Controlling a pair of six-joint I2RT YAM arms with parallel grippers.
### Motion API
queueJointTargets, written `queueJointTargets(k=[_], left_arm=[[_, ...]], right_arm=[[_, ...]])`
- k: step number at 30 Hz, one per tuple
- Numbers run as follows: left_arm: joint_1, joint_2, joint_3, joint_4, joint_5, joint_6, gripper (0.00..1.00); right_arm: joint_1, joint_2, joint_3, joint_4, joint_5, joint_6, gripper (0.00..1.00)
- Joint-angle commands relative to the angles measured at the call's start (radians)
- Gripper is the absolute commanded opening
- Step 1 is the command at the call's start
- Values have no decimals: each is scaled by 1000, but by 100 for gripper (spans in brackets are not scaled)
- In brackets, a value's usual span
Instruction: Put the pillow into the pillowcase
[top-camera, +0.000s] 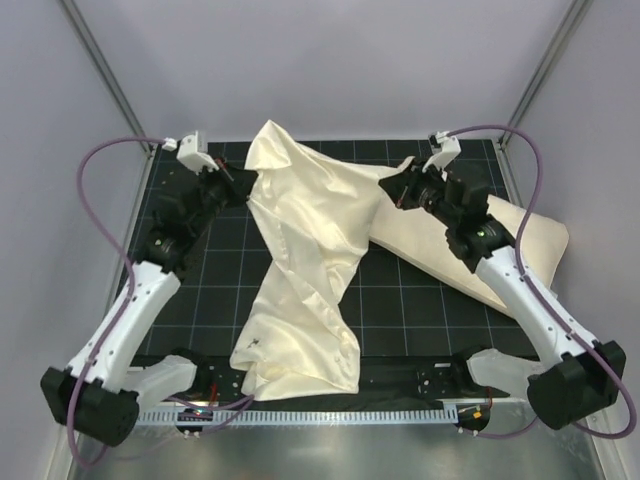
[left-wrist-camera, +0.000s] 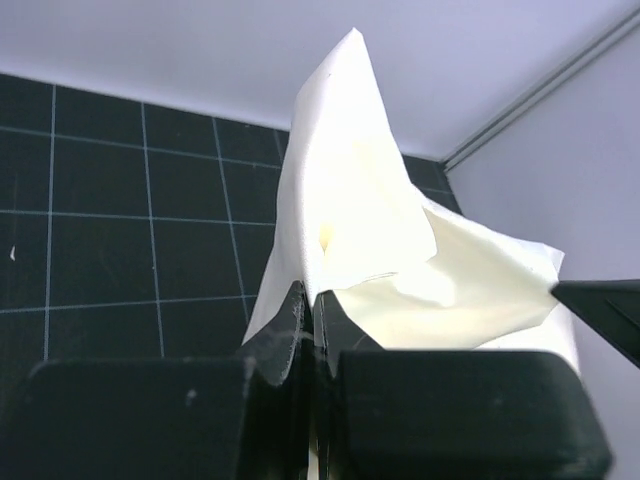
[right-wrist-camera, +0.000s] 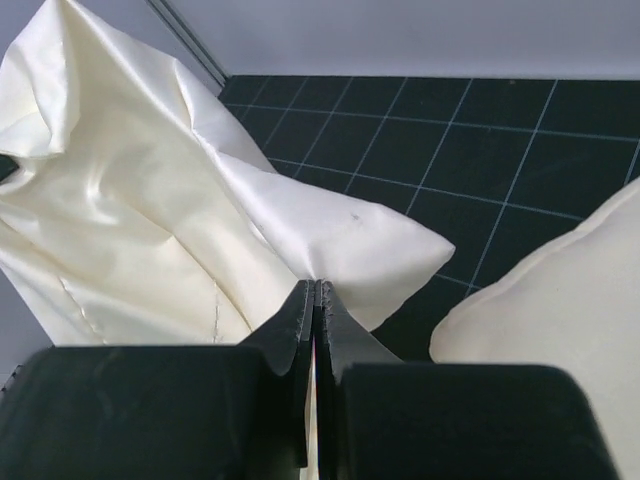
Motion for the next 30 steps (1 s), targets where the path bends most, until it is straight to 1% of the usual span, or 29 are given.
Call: queueJointTargets(k=[1,4,5,6,7,8,9,10,11,12,13,14,16,17,18,19,20,22,24,26,27,30], left_arm=[[1,-144,20,-126,47,11,0],[-1,-209,94,-173,122,-13,0],[-1,-222,129,-186,185,-19,0],[1,-221,169,-228,225,-30,0],[1,-216,257,-250,259,-42,0],[-1,-207,295,-267,290,-55,0],[-1,-206,325,-278,363,-70,0],[-1,-204,356,-278,392,-116,0],[-2,-206,391,-270,414,-139,0],[-5,-218,395,-250,441,-174,0],[-10,-226,390,-188,454,-202,0],[-13,-233,366,-159,460,-263,0],[-19,-262,337,-65,465,-321,0],[-21,-272,324,-43,465,-375,0],[-24,-279,295,-13,465,-397,0],[-28,-296,280,7,451,-410,0],[-28,-304,261,36,436,-435,0],[-28,-316,195,40,363,-446,0],[-27,-296,168,-38,299,-397,0],[-24,-246,151,-126,174,-363,0],[-16,-229,143,-172,144,-340,0],[42,-221,62,-169,66,-341,0]], right_arm=[[5,-111,102,-92,-14,-26,4],[7,-194,202,-158,-15,-46,4],[7,-212,258,-190,-9,-52,4],[7,-248,291,-207,-9,-69,4],[7,-263,323,-227,-9,-78,4],[7,-281,387,-264,0,-86,4],[7,-309,416,-281,15,-94,4],[7,-323,450,-299,29,-104,4],[7,-332,511,-337,46,-110,4],[7,-340,542,-358,81,-118,4],[7,-345,573,-376,97,-121,4],[7,-342,632,-416,113,-130,4],[7,-297,688,-454,120,-137,4],[7,-273,737,-483,106,-140,4],[7,-250,757,-493,88,-137,4],[7,-230,772,-497,36,-131,4],[5,-184,794,-494,14,-114,4],[7,-141,796,-476,-52,-95,4],[5,-81,777,-426,-99,-62,4],[8,-47,728,-349,-164,-35,4],[7,-9,710,-321,-179,-14,4],[7,62,639,-229,-219,6,4]])
